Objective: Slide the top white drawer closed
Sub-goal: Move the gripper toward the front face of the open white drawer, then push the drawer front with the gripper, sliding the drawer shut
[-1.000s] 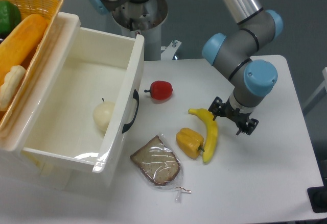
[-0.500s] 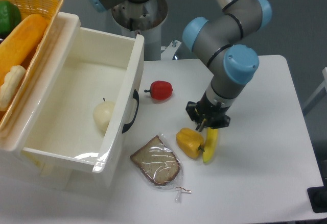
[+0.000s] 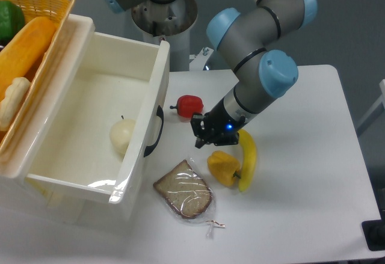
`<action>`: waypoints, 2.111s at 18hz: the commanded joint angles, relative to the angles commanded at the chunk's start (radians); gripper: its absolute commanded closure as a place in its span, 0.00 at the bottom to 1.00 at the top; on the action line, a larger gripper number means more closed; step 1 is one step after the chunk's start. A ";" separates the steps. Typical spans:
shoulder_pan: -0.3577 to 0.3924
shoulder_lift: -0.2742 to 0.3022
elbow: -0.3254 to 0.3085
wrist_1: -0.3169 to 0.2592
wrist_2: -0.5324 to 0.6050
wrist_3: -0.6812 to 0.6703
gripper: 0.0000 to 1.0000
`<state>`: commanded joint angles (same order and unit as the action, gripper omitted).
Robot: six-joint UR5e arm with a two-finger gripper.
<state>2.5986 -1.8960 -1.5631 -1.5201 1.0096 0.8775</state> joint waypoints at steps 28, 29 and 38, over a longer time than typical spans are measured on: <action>-0.103 0.051 -0.003 -0.066 -0.039 -0.020 1.00; -0.106 0.051 -0.005 -0.066 -0.037 -0.022 1.00; -0.160 0.051 -0.011 -0.063 -0.031 -0.041 1.00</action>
<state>2.4391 -1.8454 -1.5739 -1.5831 0.9787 0.8360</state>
